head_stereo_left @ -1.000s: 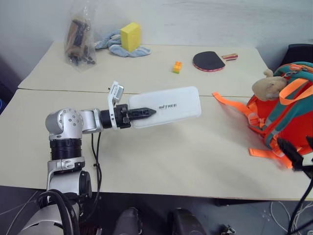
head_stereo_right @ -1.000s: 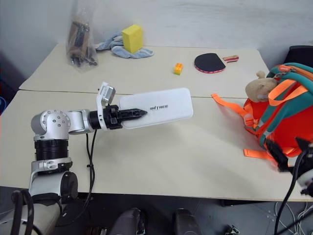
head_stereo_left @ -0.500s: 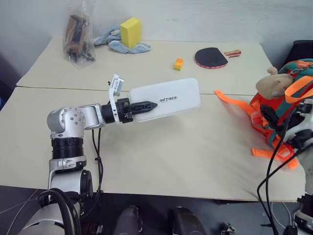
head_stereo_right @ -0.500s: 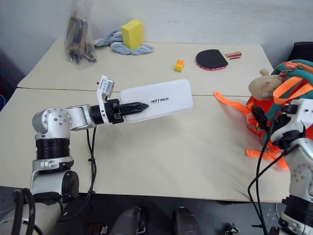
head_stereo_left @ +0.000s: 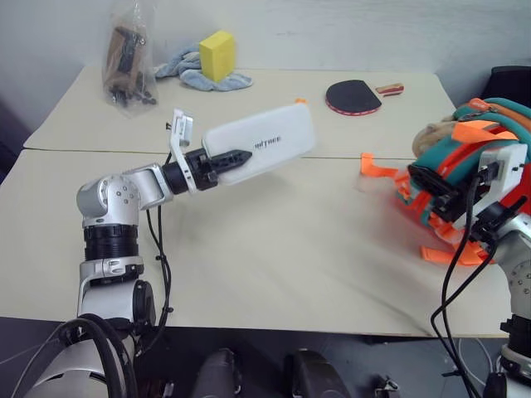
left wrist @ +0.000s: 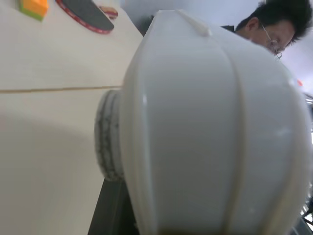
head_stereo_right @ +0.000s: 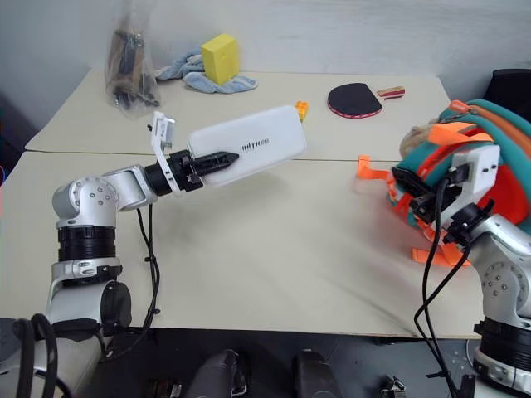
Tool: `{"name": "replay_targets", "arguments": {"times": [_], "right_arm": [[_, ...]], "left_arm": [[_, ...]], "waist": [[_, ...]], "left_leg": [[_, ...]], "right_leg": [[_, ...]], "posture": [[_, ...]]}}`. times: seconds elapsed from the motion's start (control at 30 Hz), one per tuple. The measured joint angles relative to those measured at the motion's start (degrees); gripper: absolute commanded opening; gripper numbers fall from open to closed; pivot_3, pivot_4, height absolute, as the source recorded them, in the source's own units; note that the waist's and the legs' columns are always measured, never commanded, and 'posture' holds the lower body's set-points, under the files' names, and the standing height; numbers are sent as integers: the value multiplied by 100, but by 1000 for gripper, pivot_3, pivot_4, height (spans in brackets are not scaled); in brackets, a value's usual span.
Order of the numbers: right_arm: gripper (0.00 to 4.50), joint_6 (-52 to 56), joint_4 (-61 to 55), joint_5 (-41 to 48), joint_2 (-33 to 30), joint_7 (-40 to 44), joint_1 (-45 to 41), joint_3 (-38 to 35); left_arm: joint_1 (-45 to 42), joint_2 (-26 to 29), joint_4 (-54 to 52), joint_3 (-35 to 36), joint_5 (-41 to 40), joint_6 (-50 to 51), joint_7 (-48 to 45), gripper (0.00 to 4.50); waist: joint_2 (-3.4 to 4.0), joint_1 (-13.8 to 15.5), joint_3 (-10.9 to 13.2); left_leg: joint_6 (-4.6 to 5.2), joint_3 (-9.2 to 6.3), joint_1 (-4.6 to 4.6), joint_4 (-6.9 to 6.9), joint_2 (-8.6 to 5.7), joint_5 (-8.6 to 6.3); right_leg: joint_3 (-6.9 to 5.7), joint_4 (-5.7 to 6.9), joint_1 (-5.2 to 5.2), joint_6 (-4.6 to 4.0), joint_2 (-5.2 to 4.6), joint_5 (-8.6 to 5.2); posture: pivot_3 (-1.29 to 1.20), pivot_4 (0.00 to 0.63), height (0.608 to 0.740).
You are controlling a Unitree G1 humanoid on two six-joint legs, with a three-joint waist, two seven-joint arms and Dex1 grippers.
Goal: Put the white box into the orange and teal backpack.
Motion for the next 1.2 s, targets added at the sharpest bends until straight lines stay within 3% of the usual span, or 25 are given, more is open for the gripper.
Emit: {"name": "replay_targets", "arguments": {"times": [0.13,0.33,0.47,0.73,0.93,1.2], "right_arm": [[9,843,-701,1433,-547,543,-24,-37],[9,1635,-1128,3692,-1282,583,20,-316],[9,1809,-1254,4359,-1618,586,283,-458],[9,1989,-1265,4617,-1976,698,1025,-968],[9,1993,-1286,4558,-1980,827,1465,-1263],[9,1988,-1247,4591,-2178,909,1472,-1414]], "left_arm": [[-497,178,161,41,-67,-421,-640,1278],[-749,278,53,-131,-325,-778,-1910,1278],[-700,550,-291,-601,-334,-875,-2792,1278],[-470,847,-408,-1305,90,-1782,-3857,1278],[-869,913,745,-1391,551,-2425,-4000,1278],[-1101,909,1077,-1597,769,-2708,-4607,1278]], "waist": [[-12,-4,16],[-17,-3,23],[-25,-1,27],[-29,6,29],[-37,18,34],[-37,11,34]], "left_leg": [[0,0,-7,2,2,-1],[1,-5,-8,6,3,-1],[4,-4,-10,7,3,-1],[15,-9,-10,16,2,-2],[25,-14,-17,19,1,-5],[29,-17,-34,19,-1,-8]], "right_leg": [[-2,-1,-6,0,-1,0],[-5,-3,-4,0,-3,0],[-4,-4,-3,-1,-3,0],[-6,-11,8,-1,-3,1],[-14,-13,7,-1,-4,1],[-21,-19,-6,0,-8,1]], "posture": [[0,150,740],[0,150,740],[0,150,740],[0,150,740],[0,150,740],[0,150,740]]}}
